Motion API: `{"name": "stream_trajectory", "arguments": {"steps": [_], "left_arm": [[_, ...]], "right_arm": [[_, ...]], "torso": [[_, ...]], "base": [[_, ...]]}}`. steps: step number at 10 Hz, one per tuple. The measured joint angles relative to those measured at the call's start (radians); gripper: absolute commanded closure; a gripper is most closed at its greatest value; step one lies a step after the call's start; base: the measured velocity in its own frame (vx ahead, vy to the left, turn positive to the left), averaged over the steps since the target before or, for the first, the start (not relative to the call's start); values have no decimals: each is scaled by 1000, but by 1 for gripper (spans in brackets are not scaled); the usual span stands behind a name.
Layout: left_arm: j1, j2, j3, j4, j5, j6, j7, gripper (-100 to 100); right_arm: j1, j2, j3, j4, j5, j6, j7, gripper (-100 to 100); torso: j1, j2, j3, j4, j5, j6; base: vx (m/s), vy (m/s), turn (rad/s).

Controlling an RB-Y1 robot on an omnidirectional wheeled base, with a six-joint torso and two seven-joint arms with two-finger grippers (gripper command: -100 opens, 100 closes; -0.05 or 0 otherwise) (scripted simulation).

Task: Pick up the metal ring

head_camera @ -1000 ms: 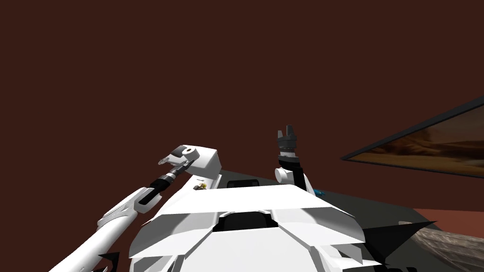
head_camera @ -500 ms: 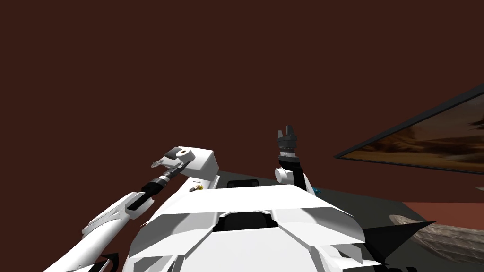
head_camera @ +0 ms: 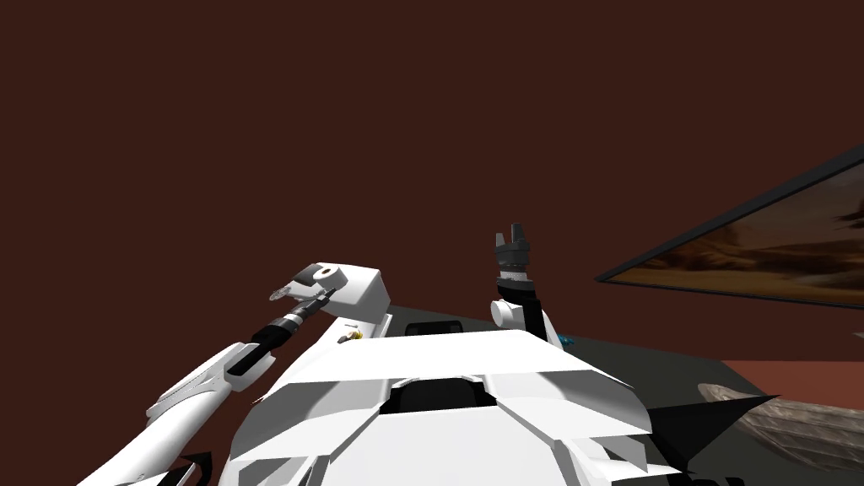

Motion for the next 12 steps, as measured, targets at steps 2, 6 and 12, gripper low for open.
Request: {"name": "stream_trajectory", "arguments": {"steps": [2, 6, 12], "left_arm": [[0, 0, 0, 0, 0, -1, 0, 100], [34, -20, -41, -113, -1, 90, -9, 100], [68, -38, -118, -285, -2, 239, -17, 100]], "right_arm": [[0, 0, 0, 0, 0, 0, 0, 0], [0, 0, 0, 0, 0, 0, 0, 0], [0, 0, 0, 0, 0, 0, 0, 0]], "torso": [[0, 0, 0, 0, 0, 0], [7, 1, -1, -2, 2, -4], [15, -1, -3, -6, 7, -11]], "base": [[-4, 30, 48], [-8, 78, 67], [-9, 66, 49]]}}
